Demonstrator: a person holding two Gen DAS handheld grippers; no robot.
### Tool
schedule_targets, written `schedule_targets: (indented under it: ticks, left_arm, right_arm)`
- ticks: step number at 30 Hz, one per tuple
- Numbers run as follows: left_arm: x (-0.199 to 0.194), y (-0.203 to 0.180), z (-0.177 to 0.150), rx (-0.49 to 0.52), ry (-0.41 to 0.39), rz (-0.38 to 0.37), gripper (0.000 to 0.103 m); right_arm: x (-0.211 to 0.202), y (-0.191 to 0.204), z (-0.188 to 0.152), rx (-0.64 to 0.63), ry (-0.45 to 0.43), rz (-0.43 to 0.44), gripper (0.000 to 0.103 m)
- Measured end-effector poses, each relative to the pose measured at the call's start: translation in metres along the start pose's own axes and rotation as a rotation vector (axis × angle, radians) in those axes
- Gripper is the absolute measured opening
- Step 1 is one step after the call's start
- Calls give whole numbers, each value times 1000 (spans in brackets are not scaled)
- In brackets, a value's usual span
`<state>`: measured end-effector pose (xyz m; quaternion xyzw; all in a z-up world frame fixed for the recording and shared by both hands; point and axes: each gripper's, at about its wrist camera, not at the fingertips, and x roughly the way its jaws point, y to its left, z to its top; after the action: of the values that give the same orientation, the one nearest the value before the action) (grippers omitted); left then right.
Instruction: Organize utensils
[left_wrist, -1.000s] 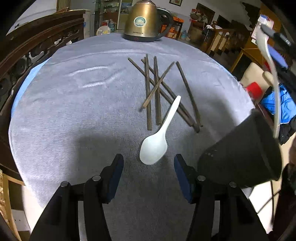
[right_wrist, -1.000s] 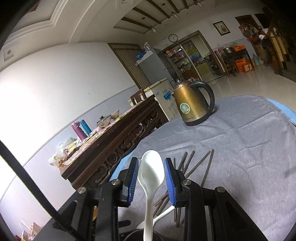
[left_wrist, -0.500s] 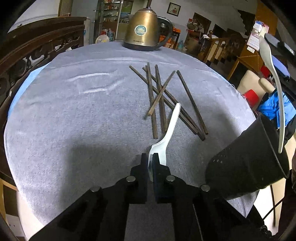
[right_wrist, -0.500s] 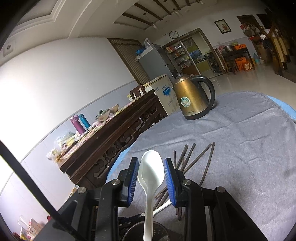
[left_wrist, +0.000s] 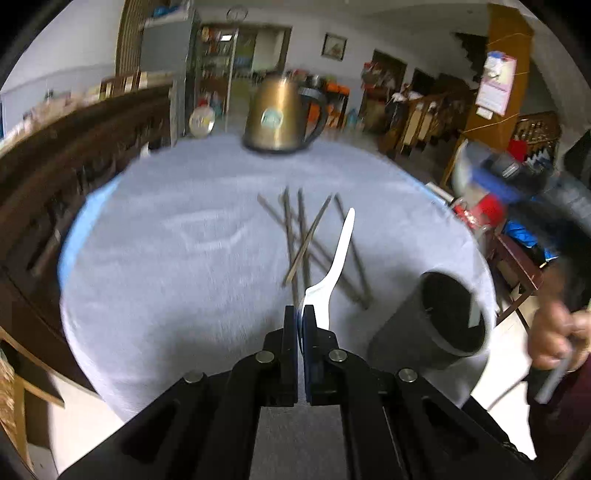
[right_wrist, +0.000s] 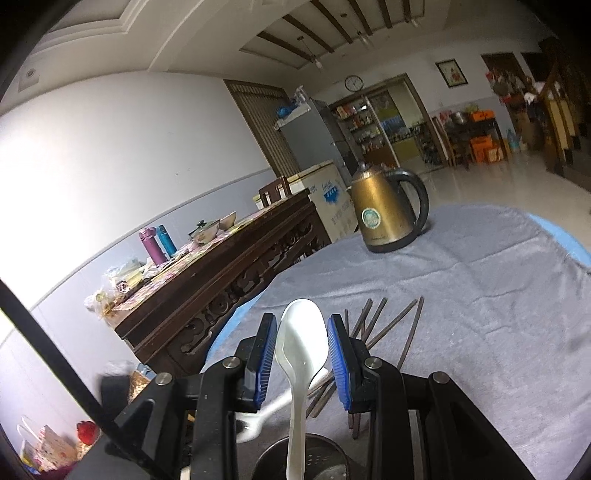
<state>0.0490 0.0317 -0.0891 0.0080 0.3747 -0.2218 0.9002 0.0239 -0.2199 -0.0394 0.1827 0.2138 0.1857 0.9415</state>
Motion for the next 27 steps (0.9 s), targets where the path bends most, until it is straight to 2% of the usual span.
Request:
schedule_targets:
  ticks: [3, 6, 14, 21, 24, 27]
  left_arm:
    - [-30, -15, 8, 88, -41, 27, 2]
    - [-50, -35, 7, 213, -40, 62, 2]
    - [-65, -73, 2, 532, 95, 119, 2]
    - [-52, -102, 3, 795, 230, 156, 2]
    - [-43, -109, 4, 863, 304, 153, 2]
    - [-36, -112, 9, 897, 345, 160, 3]
  right_arm:
    - [-4, 2, -2, -15, -11, -18, 31]
    - [-7, 1, -4, -25, -20, -35, 31]
    - [-17, -5, -11, -3, -26, -44, 31]
    - [-21, -1, -11, -4, -57, -35, 31]
    - [-18, -2, -12, 7, -57, -31, 31]
    - [-15, -3, -15, 13, -45, -24, 31]
